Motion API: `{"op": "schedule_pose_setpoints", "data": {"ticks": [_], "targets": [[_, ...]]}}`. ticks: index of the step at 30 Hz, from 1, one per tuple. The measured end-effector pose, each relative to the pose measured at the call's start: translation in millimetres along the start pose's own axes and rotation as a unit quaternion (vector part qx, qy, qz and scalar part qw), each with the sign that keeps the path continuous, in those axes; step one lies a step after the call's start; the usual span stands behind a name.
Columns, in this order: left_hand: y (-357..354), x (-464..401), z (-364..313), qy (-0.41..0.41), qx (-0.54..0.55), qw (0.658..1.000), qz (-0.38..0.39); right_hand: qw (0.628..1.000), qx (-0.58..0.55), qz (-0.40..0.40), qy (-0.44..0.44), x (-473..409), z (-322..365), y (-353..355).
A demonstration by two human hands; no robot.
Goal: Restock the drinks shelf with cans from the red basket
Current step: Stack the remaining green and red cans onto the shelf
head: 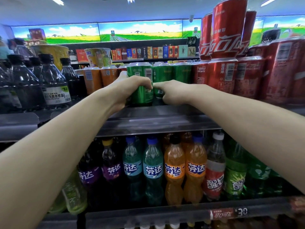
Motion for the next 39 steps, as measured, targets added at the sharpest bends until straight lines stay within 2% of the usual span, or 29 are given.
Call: {"op": "schedule_pose_setpoints", "data": {"ticks": [5,10,16,19,23,25,27,33,39], "targets": [[0,3,-1,0.014,-0.019,1.0,-0.012,0.999,-0.028,0.012,-0.011,4,-2,2],[-1,4,-4,0.0,-0.016,1.0,-0.01,0.993,-0.105,-0.046,0.012,25,2,16],[-6,11,-27,-0.083,-0.09,0.99,0.07,0.968,-0.225,-0.108,-0.019,55,-1,30],[-21,5,-41,-0.107,-0.128,0.981,0.1,0.968,-0.198,-0.15,-0.041,68,0,31],[-43,-1,-57,-0.135,-0.226,0.965,0.009,0.961,-0.148,-0.228,-0.058,79,-3,31],[-52,-2,-62,-0.162,-0.281,0.946,-0.017,0.962,-0.159,-0.216,-0.055,82,-4,25],[-57,-11,-61,-0.172,-0.306,0.936,-0.007,0.967,-0.167,-0.183,-0.056,83,-5,23],[-57,-16,-51,-0.157,-0.287,0.944,0.04,0.983,-0.13,-0.11,-0.067,74,-9,23],[-31,-17,-34,-0.119,-0.32,0.94,0.02,0.986,-0.103,-0.104,-0.076,66,-10,30]]}}
Point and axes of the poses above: each hand's wrist, its own x-axis away from the middle knuckle, its own y-axis out of the back of the hand, z = x × y, the point moved 3 cm from there along -x, towards the middle knuckle, and after that the axes turned 13 degrees about -x, right-handed, at the moved point
